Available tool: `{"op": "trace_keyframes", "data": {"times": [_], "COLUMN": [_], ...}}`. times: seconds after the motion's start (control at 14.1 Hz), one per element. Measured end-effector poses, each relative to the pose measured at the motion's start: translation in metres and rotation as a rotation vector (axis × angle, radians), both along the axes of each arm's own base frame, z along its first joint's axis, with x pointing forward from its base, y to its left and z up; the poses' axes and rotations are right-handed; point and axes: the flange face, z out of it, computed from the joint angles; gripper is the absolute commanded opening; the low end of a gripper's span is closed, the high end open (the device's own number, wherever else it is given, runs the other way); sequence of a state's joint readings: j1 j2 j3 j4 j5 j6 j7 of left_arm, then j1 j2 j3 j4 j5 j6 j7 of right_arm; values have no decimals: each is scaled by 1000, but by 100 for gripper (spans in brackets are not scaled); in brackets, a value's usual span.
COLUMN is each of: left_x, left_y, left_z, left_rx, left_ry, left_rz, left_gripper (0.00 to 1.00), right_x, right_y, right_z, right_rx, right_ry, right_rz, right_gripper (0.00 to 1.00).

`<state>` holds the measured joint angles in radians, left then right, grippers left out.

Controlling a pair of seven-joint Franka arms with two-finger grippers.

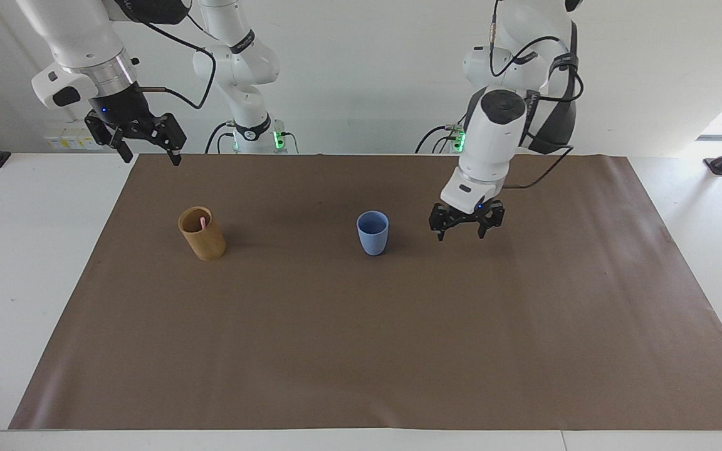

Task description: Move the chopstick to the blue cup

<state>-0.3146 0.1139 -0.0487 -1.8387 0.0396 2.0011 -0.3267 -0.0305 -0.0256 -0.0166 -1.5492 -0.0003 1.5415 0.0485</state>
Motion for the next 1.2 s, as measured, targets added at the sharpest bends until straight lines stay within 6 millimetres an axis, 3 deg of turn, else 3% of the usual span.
{"op": "trace_keyframes", "data": {"times": [0.21,0.64,0.78,0.92,1.2], "left_x": [10,14,12,5,-8], "left_y": [68,172,187,188,177], "left_z": [10,15,26,45,119], "left_rx": [19,27,28,30,34], "left_ry": [33,68,55,60,74], "left_rz": [-65,-109,-126,-129,-144], "left_gripper": [100,100,100,100,100], "right_x": [0,0,3,4,19], "right_y": [0,-7,-10,-7,27], "right_z": [0,0,2,1,-22], "right_rx": [0,0,-9,-34,-78], "right_ry": [0,-6,-32,-31,-1], "right_rz": [0,-12,-16,-7,65], "right_gripper": [100,100,100,100,100]}}
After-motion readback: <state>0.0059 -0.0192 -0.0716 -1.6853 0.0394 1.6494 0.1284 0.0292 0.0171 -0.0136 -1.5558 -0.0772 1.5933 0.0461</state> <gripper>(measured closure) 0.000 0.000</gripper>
